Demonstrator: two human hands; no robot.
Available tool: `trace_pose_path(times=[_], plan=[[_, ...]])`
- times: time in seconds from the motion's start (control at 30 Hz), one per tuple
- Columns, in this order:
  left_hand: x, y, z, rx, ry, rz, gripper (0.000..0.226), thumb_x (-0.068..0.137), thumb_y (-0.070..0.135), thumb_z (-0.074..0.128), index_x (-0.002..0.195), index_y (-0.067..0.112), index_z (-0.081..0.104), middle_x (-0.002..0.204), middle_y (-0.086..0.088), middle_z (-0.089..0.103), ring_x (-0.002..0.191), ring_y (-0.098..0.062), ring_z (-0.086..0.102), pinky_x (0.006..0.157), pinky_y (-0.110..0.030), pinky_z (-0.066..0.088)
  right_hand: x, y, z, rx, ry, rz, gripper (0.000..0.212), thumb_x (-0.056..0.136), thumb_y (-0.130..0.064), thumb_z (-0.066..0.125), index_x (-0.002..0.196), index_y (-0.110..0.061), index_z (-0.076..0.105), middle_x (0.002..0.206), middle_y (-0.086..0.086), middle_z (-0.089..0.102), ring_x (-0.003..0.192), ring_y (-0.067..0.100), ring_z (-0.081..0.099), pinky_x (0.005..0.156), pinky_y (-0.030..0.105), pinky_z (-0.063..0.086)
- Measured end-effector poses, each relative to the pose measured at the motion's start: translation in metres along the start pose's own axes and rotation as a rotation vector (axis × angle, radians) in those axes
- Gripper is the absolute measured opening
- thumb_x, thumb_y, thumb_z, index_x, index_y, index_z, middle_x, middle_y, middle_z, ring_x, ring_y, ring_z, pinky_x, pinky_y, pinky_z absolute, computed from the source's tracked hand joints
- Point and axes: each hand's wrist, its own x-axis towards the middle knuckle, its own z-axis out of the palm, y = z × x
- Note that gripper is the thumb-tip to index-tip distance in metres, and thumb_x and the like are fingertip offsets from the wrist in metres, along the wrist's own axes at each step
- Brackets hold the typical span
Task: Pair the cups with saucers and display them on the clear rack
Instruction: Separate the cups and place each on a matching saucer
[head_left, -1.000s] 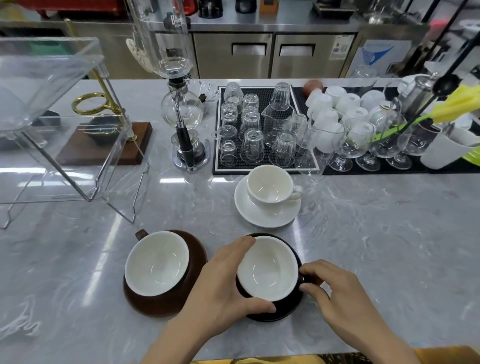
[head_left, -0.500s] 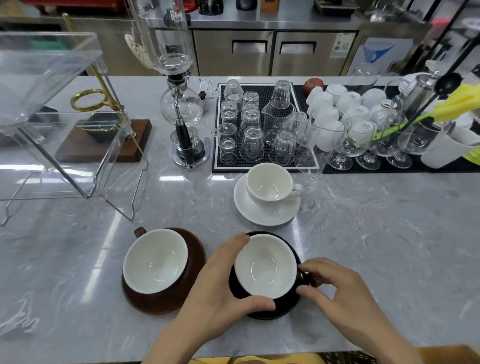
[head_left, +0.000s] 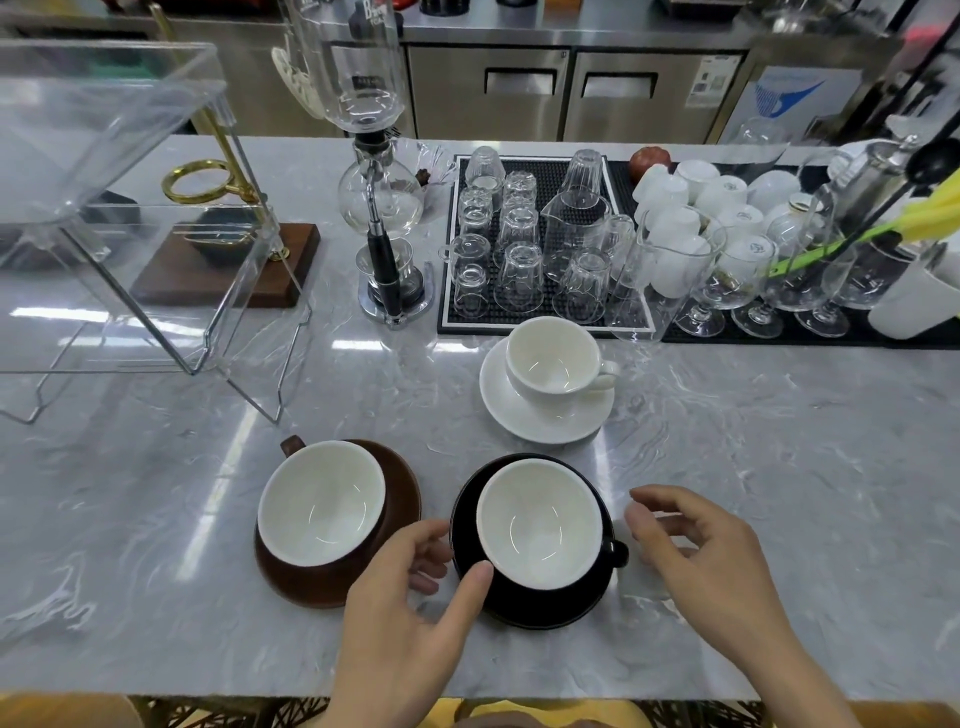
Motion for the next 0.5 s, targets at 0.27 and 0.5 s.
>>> trace_pose_path(times=[0.27,0.5], plan=[[0.003,0.003,0.004,0.016,-0.1,-0.258,0.049,0.078,0.06,0.067,0.115,0.029,0.062,0.083,0.01,0.071,0.077,-0.003,0.067,0.072,-0.023,0.055,0.006,0.003,0.013,-0.01,-0.148,0.095,0.057,0.069,-0.073,0.056,0.105,-0.031,0.07,0.093,-0.013,0.072,0.078,0.01,0.071,0.077,0.04,0.06],[0.011,0.007,0.011,-0.012,-0.185,-0.358,0.042,0.076,0.071,0.06,0.096,0.035,0.059,0.068,-0.005,0.071,0.061,-0.018,0.071,0.071,-0.048,0.061,0.007,0.003,0.022,0.052,-0.167,0.144,0.025,0.078,-0.05,0.071,0.092,-0.03,0.073,0.081,-0.007,0.073,0.07,0.017,0.07,0.07,0.04,0.061]])
